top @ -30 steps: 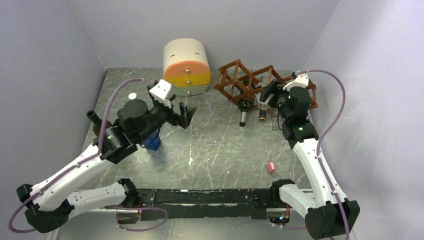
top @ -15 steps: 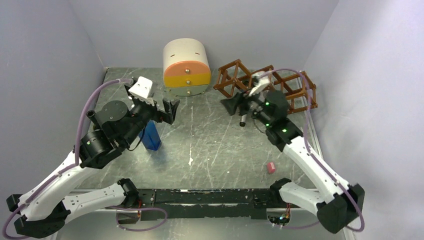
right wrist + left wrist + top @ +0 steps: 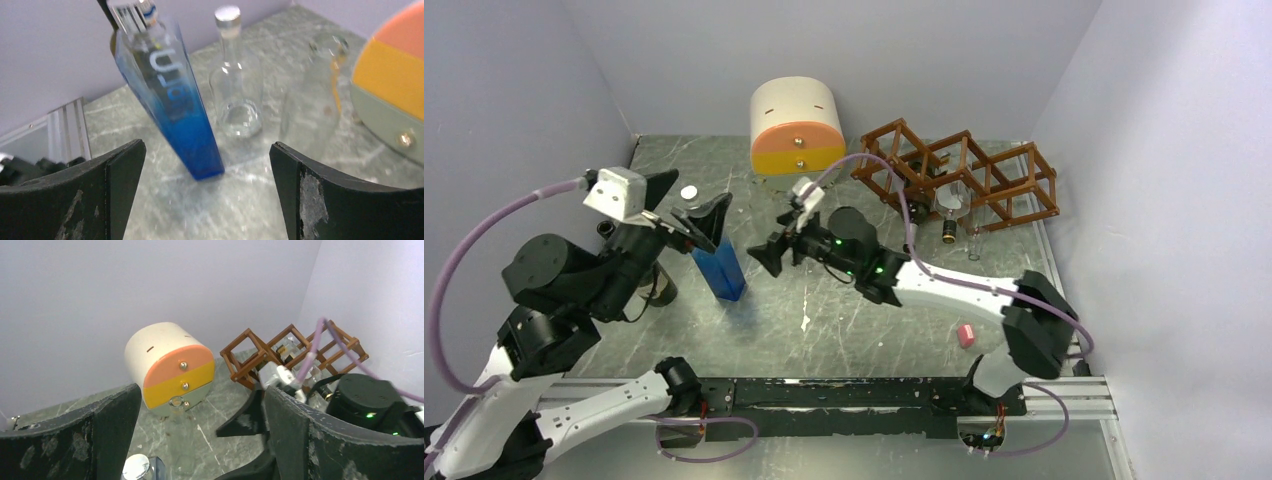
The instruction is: Put the wine bottle on the wine rack
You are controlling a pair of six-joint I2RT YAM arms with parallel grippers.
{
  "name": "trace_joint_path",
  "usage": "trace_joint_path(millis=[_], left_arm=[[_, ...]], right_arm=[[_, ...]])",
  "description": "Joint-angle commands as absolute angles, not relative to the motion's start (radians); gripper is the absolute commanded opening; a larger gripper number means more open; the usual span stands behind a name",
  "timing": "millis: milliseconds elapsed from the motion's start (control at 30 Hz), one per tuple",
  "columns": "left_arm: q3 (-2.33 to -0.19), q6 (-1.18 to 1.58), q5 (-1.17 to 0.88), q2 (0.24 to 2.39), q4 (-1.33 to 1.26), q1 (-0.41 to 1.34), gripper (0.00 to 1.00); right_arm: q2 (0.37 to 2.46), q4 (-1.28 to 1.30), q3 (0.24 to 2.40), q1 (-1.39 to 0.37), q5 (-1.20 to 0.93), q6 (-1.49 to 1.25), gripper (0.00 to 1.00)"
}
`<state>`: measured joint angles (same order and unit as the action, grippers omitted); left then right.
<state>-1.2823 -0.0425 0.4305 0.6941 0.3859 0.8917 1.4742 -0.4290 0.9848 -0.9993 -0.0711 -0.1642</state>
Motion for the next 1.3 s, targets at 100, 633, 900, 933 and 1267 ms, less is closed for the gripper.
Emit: trace_joint_path(millis=[100,633,900,933,1267], left_arm=[[-1.281,-0.063,0.399,0.645,0.393,0.887,0.97],[-1.297,-0.05,0.399,0.608,0.441,0.887,0.97],[-1.295,-0.052,0.398,0.614,0.439,0.887,0.97],[-1.293,-0.051,0.397,0.612,0.434,0.887,0.97],[-1.245,-0.041,0.387,0.627,0.386,0.887,0.97]], right_arm=[[1.718,-0.545,1.244,-1.071,-0.069,-0.05,0.96],[1.957,-0.537,1.445,-1.085,-0.212,0.006,0.89],[1.926,-0.613,1.401,-1.093,-0.184,0.025,0.19],[1.912,-0.628,1.384,-1.094,-0.166,0.03,0.14],[1.656,-0.741,1.12,-1.098,0.004,0.043,0.0]])
